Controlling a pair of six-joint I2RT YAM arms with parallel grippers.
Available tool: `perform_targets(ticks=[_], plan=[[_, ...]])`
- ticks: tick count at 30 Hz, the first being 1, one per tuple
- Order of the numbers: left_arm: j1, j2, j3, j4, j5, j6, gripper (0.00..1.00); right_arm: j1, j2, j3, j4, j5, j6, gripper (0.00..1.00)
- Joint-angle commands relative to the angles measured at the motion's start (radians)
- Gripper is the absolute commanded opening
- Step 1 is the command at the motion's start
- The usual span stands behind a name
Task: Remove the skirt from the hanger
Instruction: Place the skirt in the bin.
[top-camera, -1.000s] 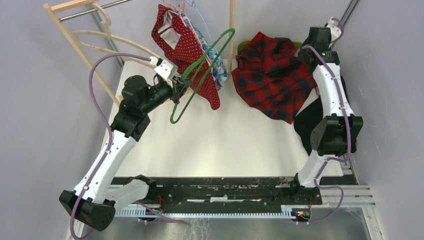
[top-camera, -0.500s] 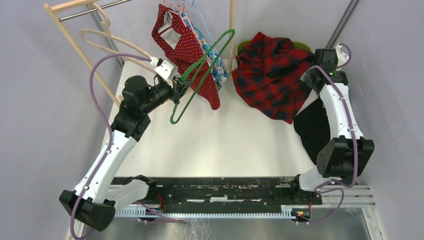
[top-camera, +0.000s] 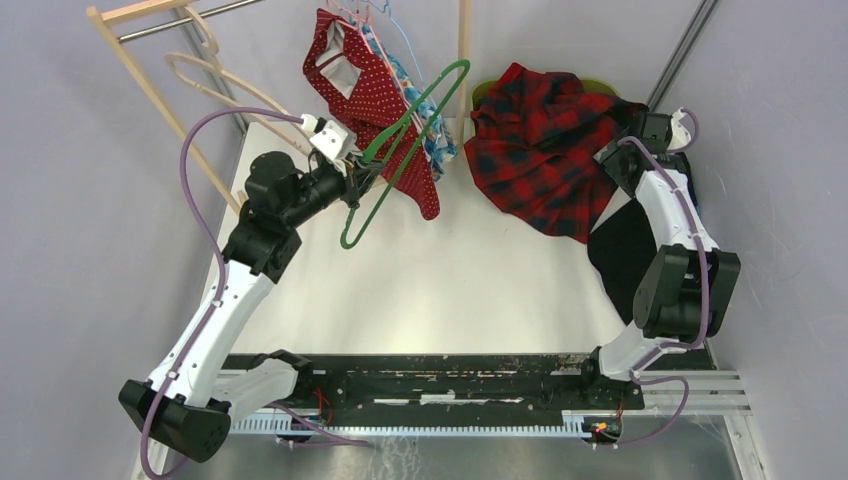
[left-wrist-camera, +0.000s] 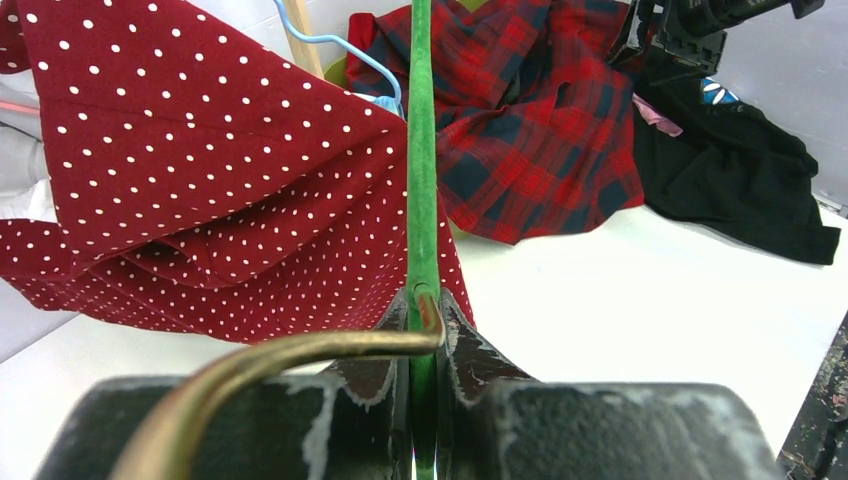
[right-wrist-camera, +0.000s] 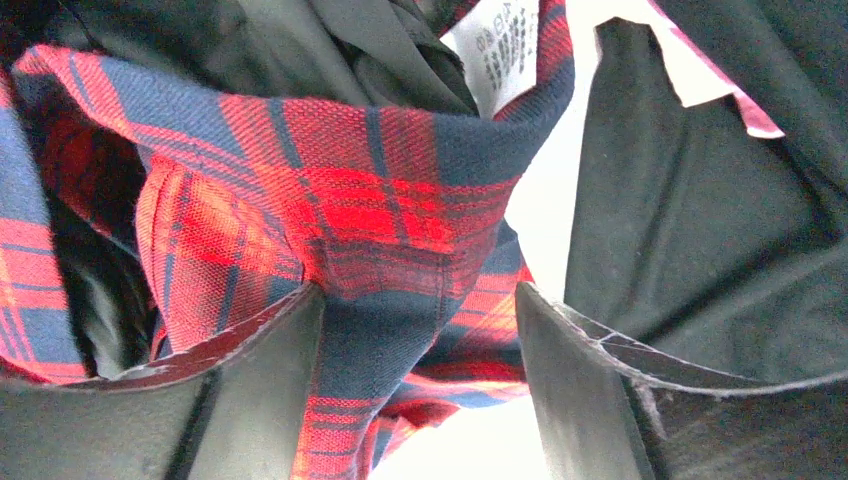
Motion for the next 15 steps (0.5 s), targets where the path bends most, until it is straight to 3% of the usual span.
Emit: perform_targets(ticks=[1, 2, 5, 7, 15], plan=[[-0.003, 0.006, 0.024, 0.040, 0.016, 0.026, 0.03, -0.002, 0.053, 0.020, 0.095, -0.004, 0.042, 0.69], [-0.002, 0.008, 0.027, 0.039, 0.016, 0.026, 0.03, -0.002, 0.056, 0.024, 0.093, 0.002, 0.042, 0.58], [-0.002, 0.016, 0.032, 0.036, 0.012, 0.032, 0.03, -0.003, 0.043, 0.027, 0.102, 0.012, 0.019, 0.05], [-0.003, 0.022, 0.035, 0.038, 0.013, 0.032, 0.03, -0.003, 0.022, 0.030, 0.103, 0.025, 0.004, 0.01], [-0.003, 0.048, 0.043, 0.060, 0.024, 0.029, 0.03, 0.002, -0.110, 0.146, 0.035, 0.069, 0.067, 0.01]])
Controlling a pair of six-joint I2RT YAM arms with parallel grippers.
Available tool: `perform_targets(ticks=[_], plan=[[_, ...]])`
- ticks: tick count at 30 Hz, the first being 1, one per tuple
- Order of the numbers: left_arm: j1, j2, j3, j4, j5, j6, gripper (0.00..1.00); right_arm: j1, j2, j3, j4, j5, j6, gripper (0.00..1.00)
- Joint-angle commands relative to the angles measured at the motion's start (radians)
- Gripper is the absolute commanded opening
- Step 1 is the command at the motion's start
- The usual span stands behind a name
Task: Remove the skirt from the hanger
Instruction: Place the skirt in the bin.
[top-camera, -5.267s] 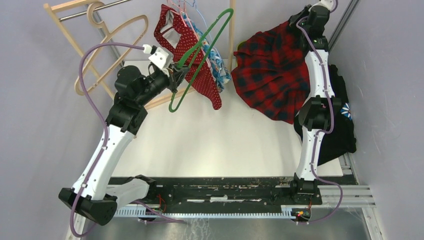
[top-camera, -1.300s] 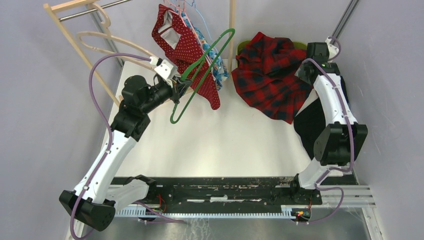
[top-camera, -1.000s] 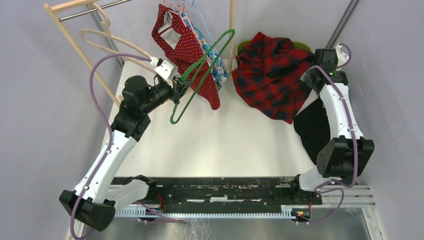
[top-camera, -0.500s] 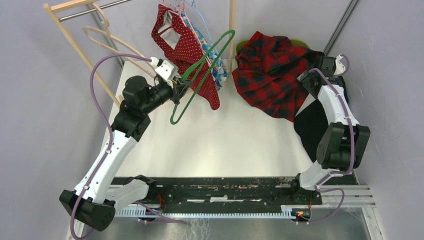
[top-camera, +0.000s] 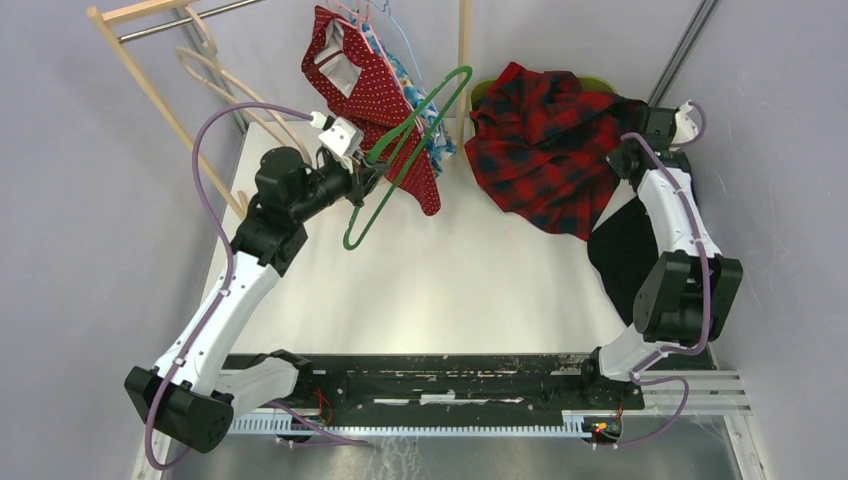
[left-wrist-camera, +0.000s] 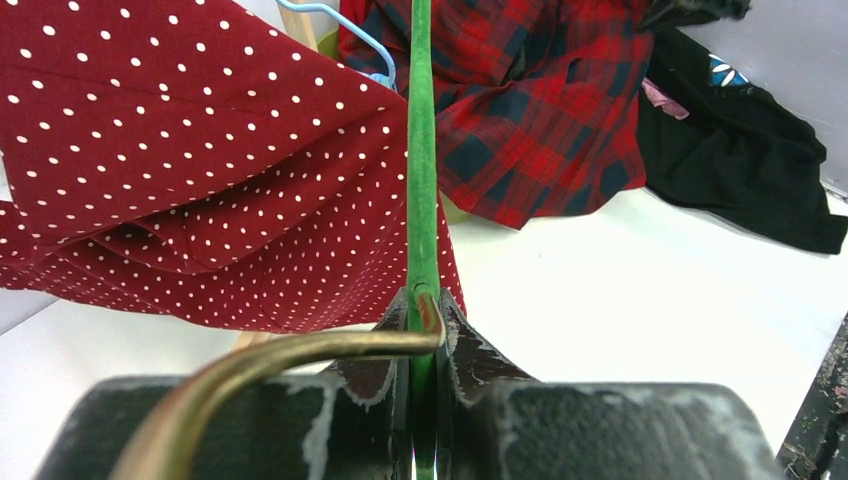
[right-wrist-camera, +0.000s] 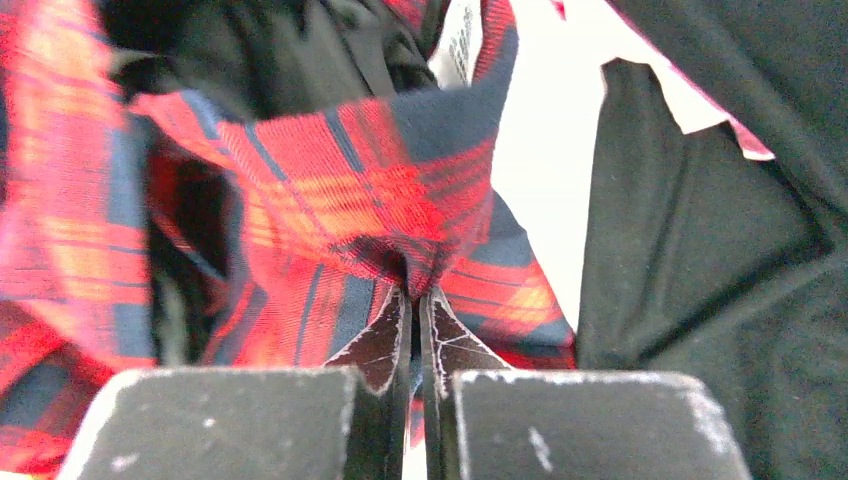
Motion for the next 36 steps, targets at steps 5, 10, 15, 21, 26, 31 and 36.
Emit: perform_targets(ticks=[5, 10, 15, 21, 26, 31, 36], plan=[[-0.003, 0.020, 0.044, 0.078, 0.032, 0.026, 0.03, 0.009, -0.080, 0.328, 0.088, -0.043, 0.116, 0.01], [-0.004, 0.032, 0.046, 0.092, 0.040, 0.020, 0.03, 0.022, 0.131, 0.604, 0.248, -0.241, 0.238, 0.01], [-0.005, 0.033, 0.045, 0.086, 0.034, 0.019, 0.03, 0.046, 0.436, 0.962, 0.516, -0.385, 0.405, 0.01], [-0.003, 0.041, 0.059, 0.068, 0.024, 0.021, 0.03, 0.108, 0.775, 1.299, 0.390, -0.429, 0.514, 0.01], [-0.003, 0.047, 0.082, 0.030, 0.007, 0.038, 0.03, 0.170, 0.595, 0.837, 0.348, -0.369, 0.313, 0.01], [-0.003, 0.057, 0.095, 0.017, 0.008, 0.046, 0.03, 0.250, 0.449, 0.555, 0.148, -0.292, 0.128, 0.01], [-0.002, 0.053, 0.102, 0.009, 0.009, 0.050, 0.03, 0.254, 0.222, 0.216, 0.011, 0.053, 0.093, 0.01]])
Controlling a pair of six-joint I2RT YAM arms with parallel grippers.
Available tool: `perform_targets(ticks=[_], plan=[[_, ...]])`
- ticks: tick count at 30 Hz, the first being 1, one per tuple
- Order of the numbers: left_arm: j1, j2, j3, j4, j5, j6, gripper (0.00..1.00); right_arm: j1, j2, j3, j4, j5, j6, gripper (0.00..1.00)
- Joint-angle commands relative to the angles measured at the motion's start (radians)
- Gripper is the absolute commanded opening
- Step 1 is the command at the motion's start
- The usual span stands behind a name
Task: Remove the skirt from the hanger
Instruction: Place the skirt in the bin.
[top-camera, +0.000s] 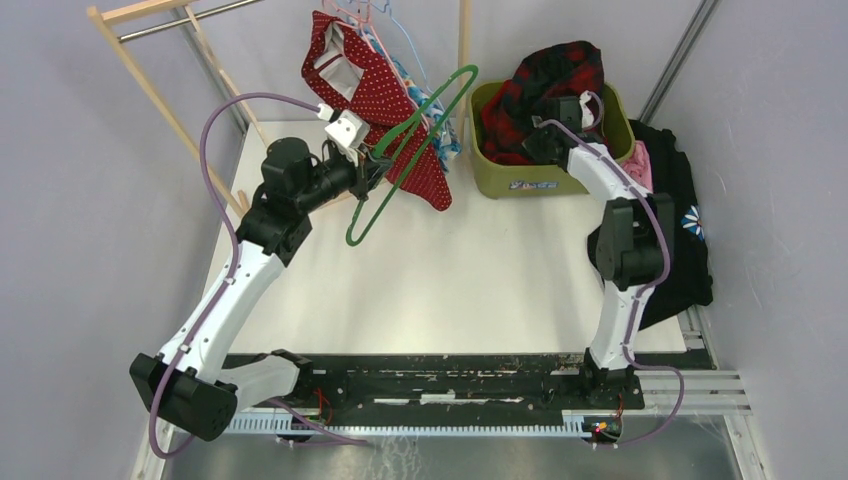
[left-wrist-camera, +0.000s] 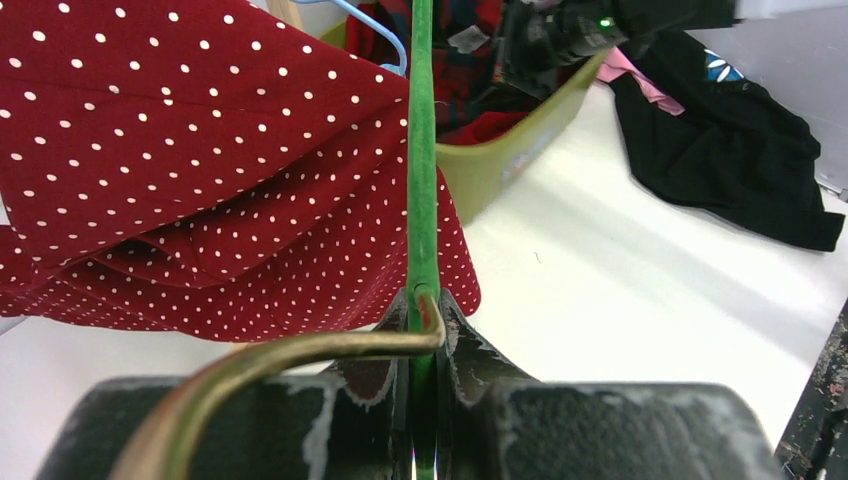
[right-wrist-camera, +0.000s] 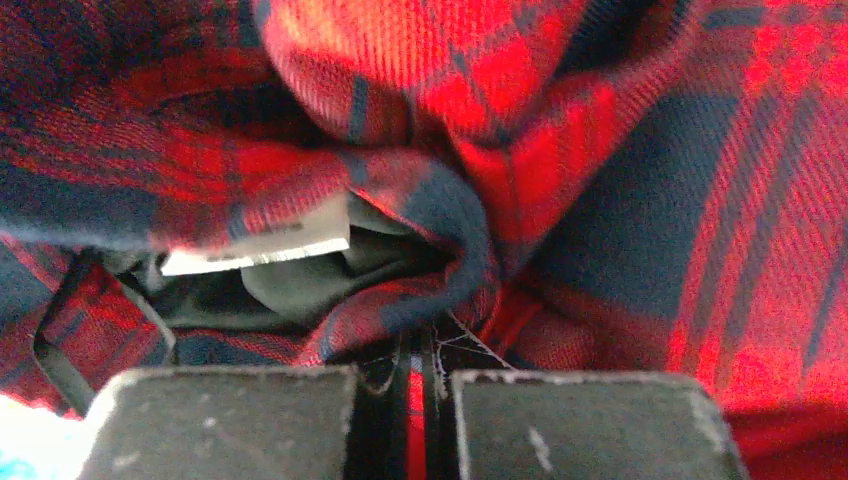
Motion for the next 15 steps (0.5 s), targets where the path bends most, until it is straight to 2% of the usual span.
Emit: perform_targets(ticks=[1, 3, 7, 11, 15], plan=[[-0.002, -0.011, 0.054, 0.017, -0.009, 0.040, 0.03, -0.017, -0.259, -0.148, -0.184, 0.316, -0.120, 0.01], [-0.003, -0.014, 0.053, 0.014, -0.011, 0.042, 0.03, -0.017, -0.307, -0.210, -0.264, 0.360, -0.130, 0.01], [-0.004, -0.006, 0.059, 0.022, -0.003, 0.039, 0.03, -0.019, -0.347, -0.290, -0.278, 0.352, -0.150, 0.01], [-0.012, 0.000, 0.064, 0.032, 0.005, 0.040, 0.03, -0.017, -0.257, -0.163, -0.380, 0.363, -0.200, 0.04], [-0.013, -0.008, 0.053, 0.037, 0.006, 0.037, 0.03, -0.015, -0.182, 0.013, -0.450, 0.401, -0.303, 0.17]])
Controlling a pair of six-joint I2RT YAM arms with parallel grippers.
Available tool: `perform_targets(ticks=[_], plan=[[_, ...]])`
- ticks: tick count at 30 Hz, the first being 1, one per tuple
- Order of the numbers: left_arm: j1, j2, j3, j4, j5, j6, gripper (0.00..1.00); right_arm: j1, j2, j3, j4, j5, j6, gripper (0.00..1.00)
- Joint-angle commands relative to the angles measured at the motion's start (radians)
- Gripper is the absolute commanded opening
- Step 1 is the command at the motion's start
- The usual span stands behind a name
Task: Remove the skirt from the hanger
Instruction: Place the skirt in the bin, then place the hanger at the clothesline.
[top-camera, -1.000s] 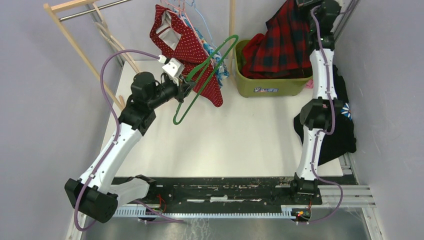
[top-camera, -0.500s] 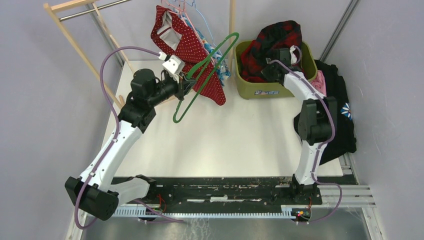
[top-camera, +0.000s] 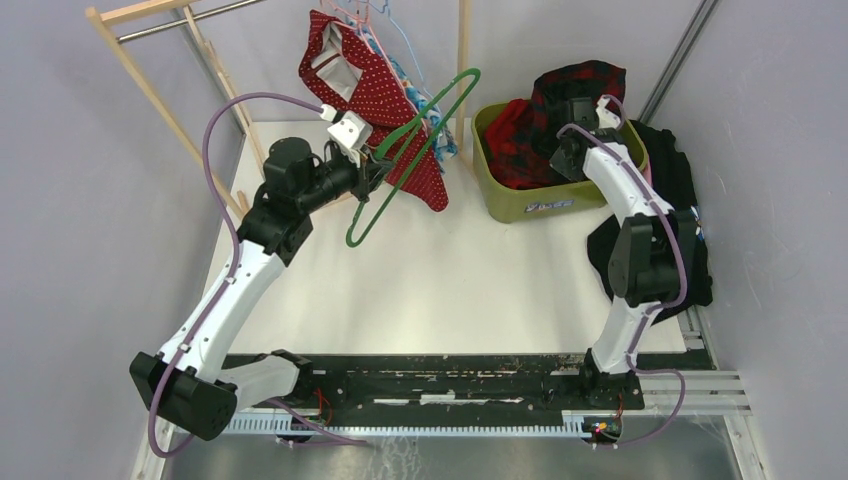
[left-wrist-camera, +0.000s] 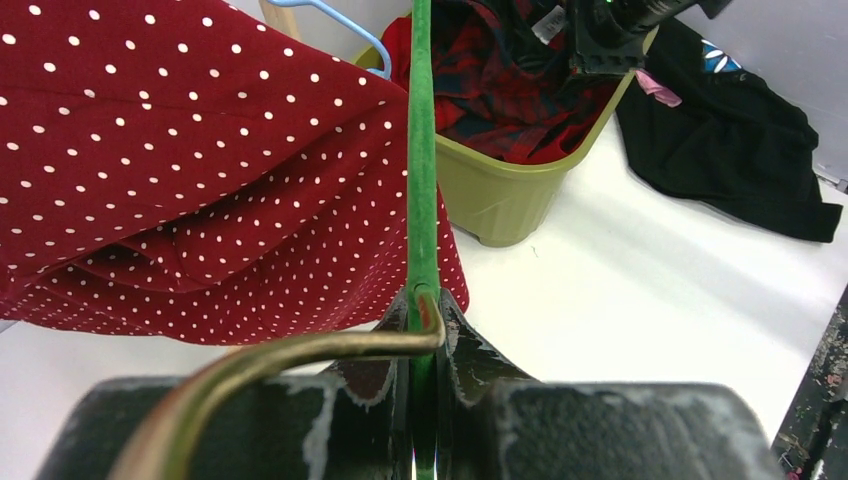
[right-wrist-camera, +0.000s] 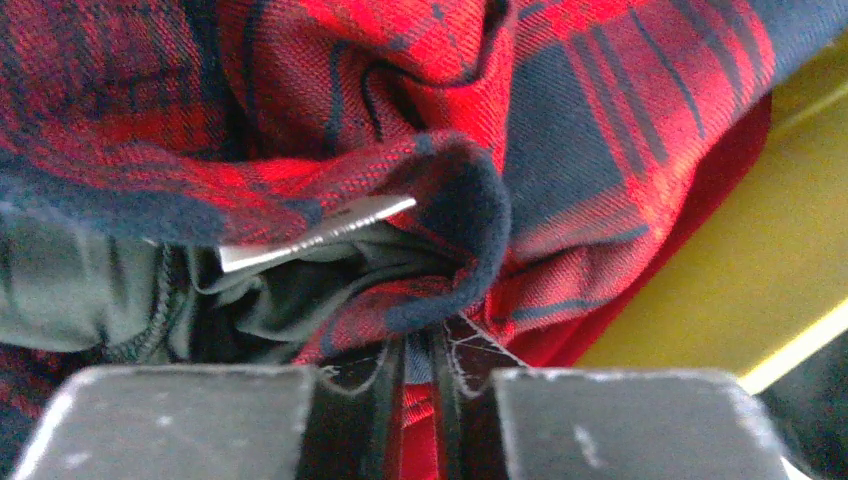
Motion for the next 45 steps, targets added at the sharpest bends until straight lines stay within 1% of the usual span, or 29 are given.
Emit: perform_targets(ticks=[1, 3, 4, 5, 6, 9, 14, 16, 20, 23, 25, 28, 31, 36, 39, 45], plan=[[-0.006, -0.016, 0.043, 0.053, 0.004, 0.026, 0.03, 0.007, 0.055, 0.182, -0.091, 0.084, -0.168, 0.24], [-0.005, -0.019, 0.043, 0.047, -0.001, 0.028, 0.03, 0.026, 0.042, 0.239, -0.062, 0.087, -0.252, 0.41], [-0.004, -0.021, 0.044, 0.045, -0.004, 0.028, 0.03, 0.039, 0.031, 0.261, -0.053, 0.091, -0.295, 0.52], [-0.005, -0.020, 0.045, 0.044, -0.004, 0.029, 0.03, 0.053, 0.018, 0.278, -0.049, 0.094, -0.326, 0.55], [-0.006, -0.019, 0.046, 0.042, -0.006, 0.031, 0.03, 0.060, 0.004, 0.288, -0.044, 0.086, -0.352, 0.55], [-0.006, -0.015, 0.048, 0.036, -0.015, 0.038, 0.03, 0.075, -0.055, 0.284, -0.033, 0.077, -0.382, 0.59], [-0.005, -0.007, 0.054, 0.030, -0.040, 0.040, 0.03, 0.105, -0.174, 0.231, 0.048, 0.114, -0.493, 0.61], [-0.005, 0.001, 0.064, 0.026, -0.037, 0.043, 0.03, 0.105, -0.218, 0.220, 0.095, 0.130, -0.529, 0.66], [-0.005, 0.008, 0.094, -0.007, -0.031, 0.035, 0.03, 0.105, -0.240, 0.272, 0.201, 0.203, -0.601, 0.67], [-0.005, -0.020, 0.121, -0.085, -0.049, 0.038, 0.03, 0.105, -0.203, 0.338, 0.299, 0.230, -0.634, 0.67], [-0.006, -0.054, 0.145, -0.163, -0.083, 0.046, 0.03, 0.106, -0.160, 0.399, 0.333, 0.230, -0.629, 0.67], [-0.005, -0.116, 0.174, -0.293, -0.156, 0.053, 0.03, 0.106, -0.081, 0.496, 0.320, 0.189, -0.582, 0.66], [-0.005, -0.208, 0.173, -0.373, -0.238, 0.043, 0.03, 0.105, -0.029, 0.530, 0.317, 0.142, -0.522, 0.65], [-0.005, -0.353, 0.201, -0.432, -0.368, 0.028, 0.03, 0.105, 0.024, 0.542, 0.322, 0.107, -0.475, 0.65], [-0.005, -0.403, 0.220, -0.441, -0.398, 0.002, 0.03, 0.105, 0.049, 0.563, 0.321, 0.096, -0.464, 0.65], [-0.006, -0.417, 0.229, -0.445, -0.493, -0.048, 0.03, 0.105, 0.059, 0.558, 0.320, 0.088, -0.448, 0.65]])
